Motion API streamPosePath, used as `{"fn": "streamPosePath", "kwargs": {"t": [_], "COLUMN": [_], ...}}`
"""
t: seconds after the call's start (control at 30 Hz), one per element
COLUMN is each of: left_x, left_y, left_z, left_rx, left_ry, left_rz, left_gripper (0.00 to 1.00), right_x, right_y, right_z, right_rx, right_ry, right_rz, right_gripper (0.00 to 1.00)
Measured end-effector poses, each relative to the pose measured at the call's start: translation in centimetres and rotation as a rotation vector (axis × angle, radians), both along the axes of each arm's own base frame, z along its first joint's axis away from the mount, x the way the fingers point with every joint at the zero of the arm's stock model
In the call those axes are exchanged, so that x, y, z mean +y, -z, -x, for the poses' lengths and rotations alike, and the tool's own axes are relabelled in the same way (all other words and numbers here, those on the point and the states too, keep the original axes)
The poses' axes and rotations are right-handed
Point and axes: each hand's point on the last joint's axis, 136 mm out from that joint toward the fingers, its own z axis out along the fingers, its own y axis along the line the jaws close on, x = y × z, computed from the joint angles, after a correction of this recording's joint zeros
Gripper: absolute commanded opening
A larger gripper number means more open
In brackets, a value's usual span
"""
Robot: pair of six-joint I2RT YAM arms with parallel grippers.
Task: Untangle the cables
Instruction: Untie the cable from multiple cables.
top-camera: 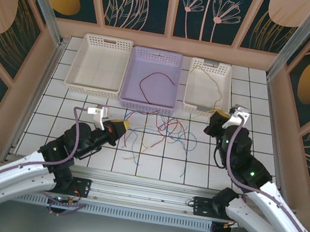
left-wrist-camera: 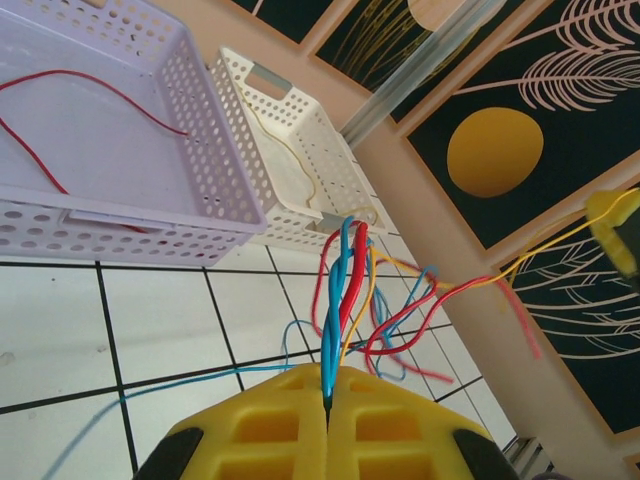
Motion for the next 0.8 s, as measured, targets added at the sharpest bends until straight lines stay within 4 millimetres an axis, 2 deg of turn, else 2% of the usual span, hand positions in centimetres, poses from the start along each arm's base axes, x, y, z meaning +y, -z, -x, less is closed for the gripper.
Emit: {"fn": "streamPosePath", "kwargs": {"t": [0.27, 0.57, 0.8], "left_x": [1.5, 4.1, 5.7], "left_y": [0.4, 1.0, 2.7], "left_z": [-0.2, -0.9, -1.3], "left_rx": [0.018, 0.06, 0.11], "left_ry": [-0.061, -0.193, -0.272], "left_rz": [-0.044, -0.153, -0.249], "left_gripper": [0.0, 0.0, 0.0], "right_x": [-3.4, -5.7, -7.5], "right_y": [-4.5, -6.6, -10.5], "right_z": [0.4, 1.1, 2.2], "right_rx": [-0.023, -0.022, -0.069], "right_ry": [0.117, 0.207, 0.263], "right_rz": [-0.015, -0.002, -0.024], "right_gripper": [0.0, 0.0, 0.0]}}
